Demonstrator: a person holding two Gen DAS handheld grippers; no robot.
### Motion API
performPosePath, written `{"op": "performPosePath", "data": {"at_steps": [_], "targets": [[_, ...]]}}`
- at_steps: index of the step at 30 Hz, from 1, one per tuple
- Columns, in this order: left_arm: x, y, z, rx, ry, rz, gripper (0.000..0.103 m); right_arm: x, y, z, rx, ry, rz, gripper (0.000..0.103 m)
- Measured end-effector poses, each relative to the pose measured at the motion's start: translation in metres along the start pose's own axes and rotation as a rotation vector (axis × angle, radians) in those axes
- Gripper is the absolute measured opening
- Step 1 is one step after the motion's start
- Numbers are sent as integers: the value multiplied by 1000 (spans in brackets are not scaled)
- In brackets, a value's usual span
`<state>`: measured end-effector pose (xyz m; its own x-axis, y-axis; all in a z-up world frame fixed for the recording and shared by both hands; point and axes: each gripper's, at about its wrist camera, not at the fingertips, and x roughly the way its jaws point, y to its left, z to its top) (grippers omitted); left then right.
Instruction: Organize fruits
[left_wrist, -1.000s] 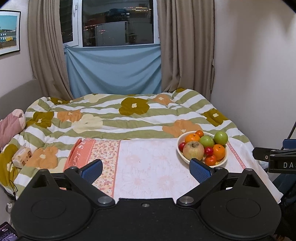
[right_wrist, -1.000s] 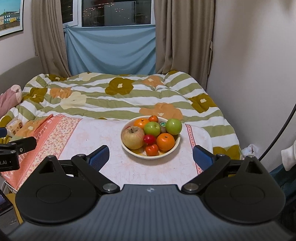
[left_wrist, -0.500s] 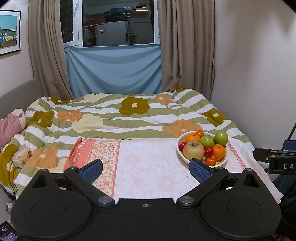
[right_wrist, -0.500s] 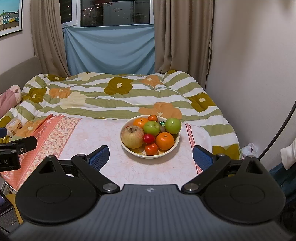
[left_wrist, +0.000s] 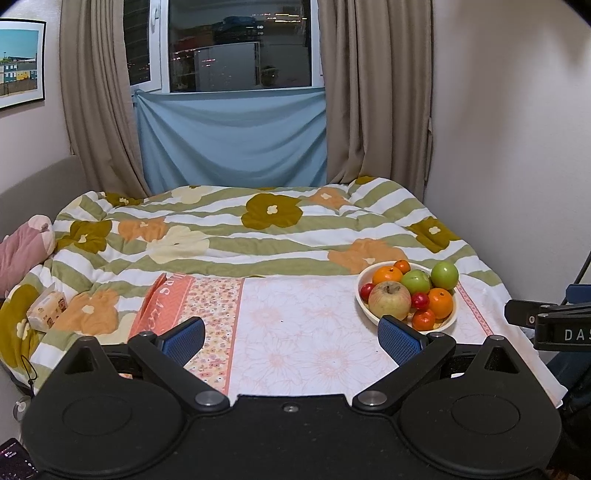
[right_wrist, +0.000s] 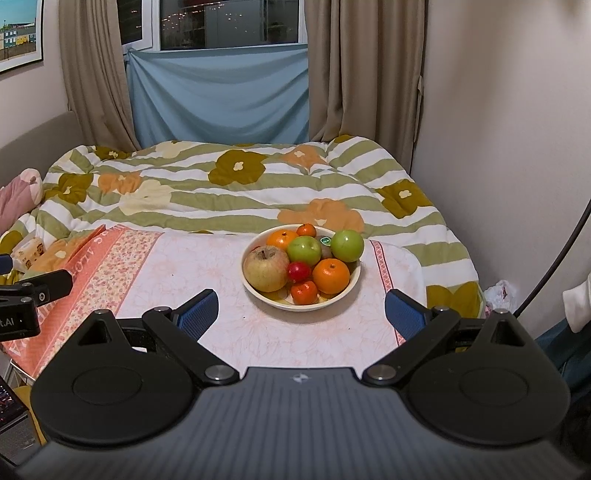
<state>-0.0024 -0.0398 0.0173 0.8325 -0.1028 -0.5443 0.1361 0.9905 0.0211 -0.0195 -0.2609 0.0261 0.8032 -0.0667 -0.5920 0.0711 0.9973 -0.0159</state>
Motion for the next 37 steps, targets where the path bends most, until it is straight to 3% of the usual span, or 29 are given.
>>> {"op": "performPosePath", "data": {"at_steps": [37], "targets": [[10, -1, 1, -10, 1, 12, 103, 9, 6, -2, 8, 20, 12, 103]]}}
